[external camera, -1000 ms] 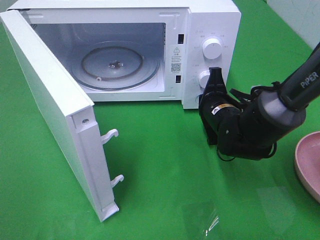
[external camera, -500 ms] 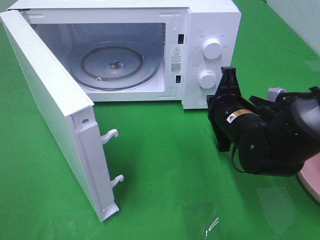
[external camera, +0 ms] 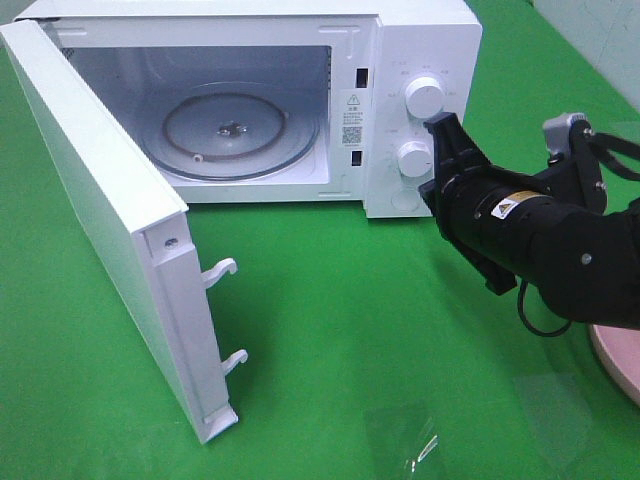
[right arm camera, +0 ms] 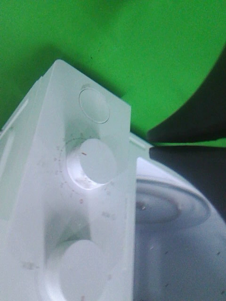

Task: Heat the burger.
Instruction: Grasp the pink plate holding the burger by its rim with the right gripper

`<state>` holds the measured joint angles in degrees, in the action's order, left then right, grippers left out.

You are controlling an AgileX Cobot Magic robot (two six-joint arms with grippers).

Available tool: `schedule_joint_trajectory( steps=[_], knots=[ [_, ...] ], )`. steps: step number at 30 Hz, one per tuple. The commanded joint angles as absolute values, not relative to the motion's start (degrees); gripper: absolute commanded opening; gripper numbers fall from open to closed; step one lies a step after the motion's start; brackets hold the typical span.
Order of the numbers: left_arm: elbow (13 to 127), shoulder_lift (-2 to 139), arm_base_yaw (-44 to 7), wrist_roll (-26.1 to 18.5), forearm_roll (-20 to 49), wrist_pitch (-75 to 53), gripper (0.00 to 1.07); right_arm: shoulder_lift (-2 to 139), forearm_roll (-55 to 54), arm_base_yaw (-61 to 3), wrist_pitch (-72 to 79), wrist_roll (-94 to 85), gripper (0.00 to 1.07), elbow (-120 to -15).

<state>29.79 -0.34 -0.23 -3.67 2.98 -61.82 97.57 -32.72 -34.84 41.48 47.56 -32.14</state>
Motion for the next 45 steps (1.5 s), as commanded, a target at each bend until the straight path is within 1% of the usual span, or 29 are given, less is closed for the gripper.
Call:
schedule_joint_trajectory(
  steps=[1, 2, 3, 5, 7, 9, 10, 11, 15, 20, 21, 22, 24, 25, 28, 31, 32, 33, 34, 35, 37, 38, 39, 40, 41, 44, 45],
  knots=[
    [29.62, -1.32, -0.29, -3.84, 3.04, -61.31, 0.98, 95.17, -32.03, -33.58, 34.72, 38.22, 0.04, -32.09],
    [29.62, -1.32, -0.29, -3.84, 3.04, -61.31, 0.98, 93.91, -32.03, -32.43, 30.88, 31.80, 0.04, -32.09],
    [29.62, -1.32, -0.29, -3.84, 3.04, -61.31, 0.98, 93.91, -32.03, -32.43, 30.88, 31.80, 0.04, -32.09],
    [29.62, -1.32, -0.29, -3.84, 3.04, -61.31, 0.98, 92.30, -32.03, -30.42, 25.61, 22.92, 0.05, -32.09],
    [29.62, -1.32, -0.29, -3.84, 3.04, -61.31, 0.98, 92.30, -32.03, -30.42, 25.61, 22.92, 0.05, -32.09],
    [29.62, -1.32, -0.29, -3.84, 3.04, -61.31, 0.98, 90.36, -32.03, -28.53, 20.23, 11.46, 0.07, -32.09],
    [29.62, -1.32, -0.29, -3.84, 3.04, -61.31, 0.98, 90.36, -32.03, -28.53, 20.23, 11.46, 0.07, -32.09],
    [29.62, -1.32, -0.29, -3.84, 3.04, -61.31, 0.98, 88.87, -32.03, -27.96, 17.48, 5.73, 0.07, -32.09],
    [29.62, -1.32, -0.29, -3.84, 3.04, -61.31, 0.98, 86.63, -32.03, -27.96, 13.58, -1.15, 0.08, -32.09],
    [29.62, -1.32, -0.29, -3.84, 3.04, -61.31, 0.98, 86.12, -31.57, -27.96, 7.79, -3.67, 0.09, -33.29],
    [29.62, -1.32, -0.29, -3.84, 3.04, -61.31, 0.98, 86.12, -28.65, -27.96, 3.50, -3.04, 0.09, -34.43],
    [29.62, -1.32, -0.29, -3.84, 3.04, -61.31, 0.98, 86.12, -28.65, -27.96, 3.50, -3.04, 0.09, -34.43],
    [29.62, -1.32, -0.29, -3.84, 3.04, -61.31, 0.98, 86.12, -21.66, -27.90, -4.07, -2.92, 0.09, -37.30],
    [29.62, -1.32, -0.29, -3.84, 3.04, -61.31, 0.98, 86.12, -21.66, -27.90, -4.07, -2.92, 0.09, -37.30],
    [29.62, -1.32, -0.29, -3.84, 3.04, -61.31, 0.98, 86.12, -16.84, -25.73, -11.92, -2.92, 0.10, -40.45],
    [29.62, -1.32, -0.29, -3.84, 3.04, -61.31, 0.98, 86.12, -15.30, -25.10, -14.21, -2.92, 0.10, -41.31],
    [29.62, -1.32, -0.29, -3.84, 3.04, -61.31, 0.98, 86.12, -11.75, -24.18, -18.28, -2.92, 0.11, -42.91],
    [29.62, -1.32, -0.29, -3.84, 3.04, -61.31, 0.98, 86.12, -11.75, -24.18, -18.28, -2.92, 0.11, -42.91],
    [29.62, -1.32, -0.29, -3.84, 3.04, -61.31, 0.98, 86.12, -8.82, -23.55, -22.98, -2.92, 0.11, -44.69],
    [29.62, -1.32, -0.29, -3.84, 3.04, -61.31, 0.98, 86.12, -8.82, -23.55, -22.98, -2.92, 0.11, -44.69],
    [29.62, -1.32, -0.29, -3.84, 3.04, -61.31, 0.98, 86.12, -5.84, -21.37, -30.42, -2.92, 0.13, -47.44],
    [29.62, -1.32, -0.29, -3.84, 3.04, -61.31, 0.98, 86.12, -5.84, -21.37, -30.42, -2.92, 0.13, -47.44],
    [29.62, -1.32, -0.29, -3.84, 3.04, -61.31, 0.98, 86.12, -4.93, -20.51, -33.17, -2.92, 0.16, -48.53],
    [29.62, -1.32, -0.29, -3.84, 3.04, -61.31, 0.98, 86.12, -4.93, -20.51, -33.17, -2.92, 0.16, -48.53],
    [29.62, -1.32, -0.29, -3.84, 3.04, -61.31, 0.98, 86.12, -3.55, -19.77, -35.35, -3.15, 0.20, -49.45],
    [29.62, -1.32, -0.29, -3.84, 3.04, -61.31, 0.98, 86.12, -3.21, -19.37, -35.98, -3.27, 0.23, -49.62],
    [29.62, -1.32, -0.29, -3.84, 3.04, -61.31, 0.98, 86.12, -2.29, -18.56, -36.96, -3.84, 0.34, -49.62]
  ],
)
